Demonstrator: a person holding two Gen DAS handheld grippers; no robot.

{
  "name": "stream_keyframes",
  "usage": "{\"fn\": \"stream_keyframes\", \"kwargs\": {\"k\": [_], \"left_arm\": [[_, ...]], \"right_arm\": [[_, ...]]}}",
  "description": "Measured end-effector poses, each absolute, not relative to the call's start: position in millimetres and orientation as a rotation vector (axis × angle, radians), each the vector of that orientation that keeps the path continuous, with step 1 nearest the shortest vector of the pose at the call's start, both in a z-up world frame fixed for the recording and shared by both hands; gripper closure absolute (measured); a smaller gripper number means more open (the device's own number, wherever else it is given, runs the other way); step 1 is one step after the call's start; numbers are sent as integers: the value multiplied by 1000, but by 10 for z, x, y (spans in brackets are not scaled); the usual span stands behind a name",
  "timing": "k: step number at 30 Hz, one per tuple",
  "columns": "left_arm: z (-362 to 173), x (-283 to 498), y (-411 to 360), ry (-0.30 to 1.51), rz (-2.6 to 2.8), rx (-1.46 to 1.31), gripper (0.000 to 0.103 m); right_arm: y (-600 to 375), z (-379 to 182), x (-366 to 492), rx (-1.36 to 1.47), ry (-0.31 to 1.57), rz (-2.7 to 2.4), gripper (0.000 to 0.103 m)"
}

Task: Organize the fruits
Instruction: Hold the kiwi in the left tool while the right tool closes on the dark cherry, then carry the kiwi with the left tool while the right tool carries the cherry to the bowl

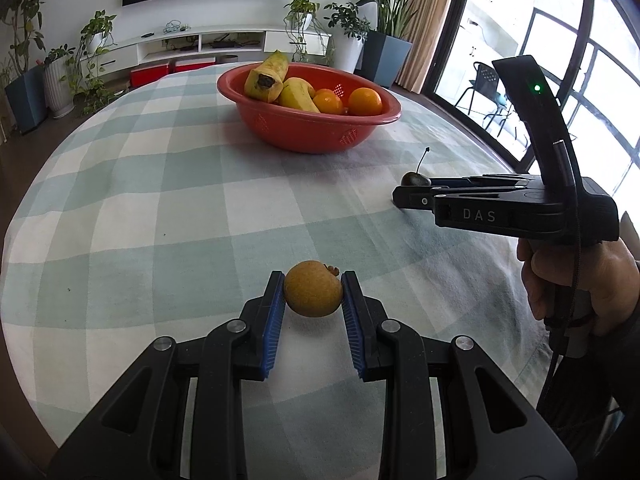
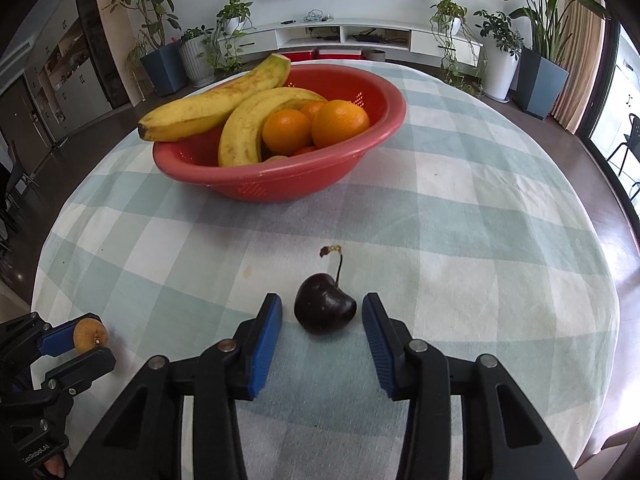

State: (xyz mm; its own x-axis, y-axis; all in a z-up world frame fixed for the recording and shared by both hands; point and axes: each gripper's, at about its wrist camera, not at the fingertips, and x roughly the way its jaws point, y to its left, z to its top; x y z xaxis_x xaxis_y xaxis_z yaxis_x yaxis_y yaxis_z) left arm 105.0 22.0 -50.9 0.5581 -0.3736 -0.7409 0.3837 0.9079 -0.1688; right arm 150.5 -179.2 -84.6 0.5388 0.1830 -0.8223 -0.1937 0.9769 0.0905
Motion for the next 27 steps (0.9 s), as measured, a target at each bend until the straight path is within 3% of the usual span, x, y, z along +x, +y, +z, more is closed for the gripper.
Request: {"fn": "stream_keyframes", "kwargs": {"k": [3,15,27], "left_arm": [[-515,1048,215,870,-444,16,77],[-475,1031,191,864,-440,15,77],[267,1538,-143,728,-453,151,77]], "right_arm": [[-1799,-824,1495,-1,973,227,70],[-2017,-664,1315,88,932,252,71],[-2241,120,1557,123,790,284,71]]}}
